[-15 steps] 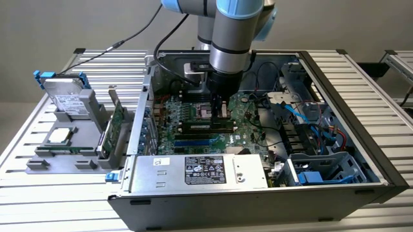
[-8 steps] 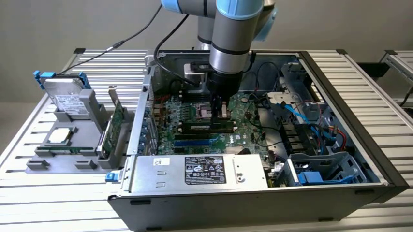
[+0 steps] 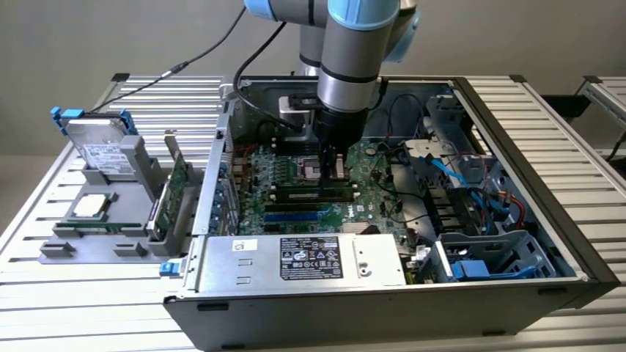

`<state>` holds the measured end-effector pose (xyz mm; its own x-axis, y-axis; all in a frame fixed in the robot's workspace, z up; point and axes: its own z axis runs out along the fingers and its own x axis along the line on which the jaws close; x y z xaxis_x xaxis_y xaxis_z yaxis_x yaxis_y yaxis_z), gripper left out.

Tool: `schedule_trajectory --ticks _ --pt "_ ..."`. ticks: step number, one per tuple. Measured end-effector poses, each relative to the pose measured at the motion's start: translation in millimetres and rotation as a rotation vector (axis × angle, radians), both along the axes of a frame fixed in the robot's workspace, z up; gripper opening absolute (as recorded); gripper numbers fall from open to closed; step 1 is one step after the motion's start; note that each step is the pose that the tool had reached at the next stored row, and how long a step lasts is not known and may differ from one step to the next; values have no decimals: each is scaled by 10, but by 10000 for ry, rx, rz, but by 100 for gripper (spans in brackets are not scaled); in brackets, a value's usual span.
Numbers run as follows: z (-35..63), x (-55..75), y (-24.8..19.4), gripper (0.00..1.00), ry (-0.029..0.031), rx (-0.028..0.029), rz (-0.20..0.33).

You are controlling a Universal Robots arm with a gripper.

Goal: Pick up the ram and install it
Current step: 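Insert the ram into the slot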

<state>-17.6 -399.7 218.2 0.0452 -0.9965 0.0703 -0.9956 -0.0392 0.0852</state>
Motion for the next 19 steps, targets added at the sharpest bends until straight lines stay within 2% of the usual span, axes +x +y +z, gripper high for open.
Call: schedule_trajectory --ticks 2,3,5,6,7,16,17,18,19 --pt "0 0 0 28 0 1 0" --pt "0 0 0 28 0 1 0" --pt "2 0 1 40 0 1 0" --pt "12 0 1 40 -1 2 0" --pt "29 0 2 46 -1 3 0" --pt "241 -6 16 46 0 0 0" --pt "245 -6 16 44 -1 2 0" --pt "245 -6 16 38 -1 3 0" --pt "245 -6 16 38 -2 4 0"
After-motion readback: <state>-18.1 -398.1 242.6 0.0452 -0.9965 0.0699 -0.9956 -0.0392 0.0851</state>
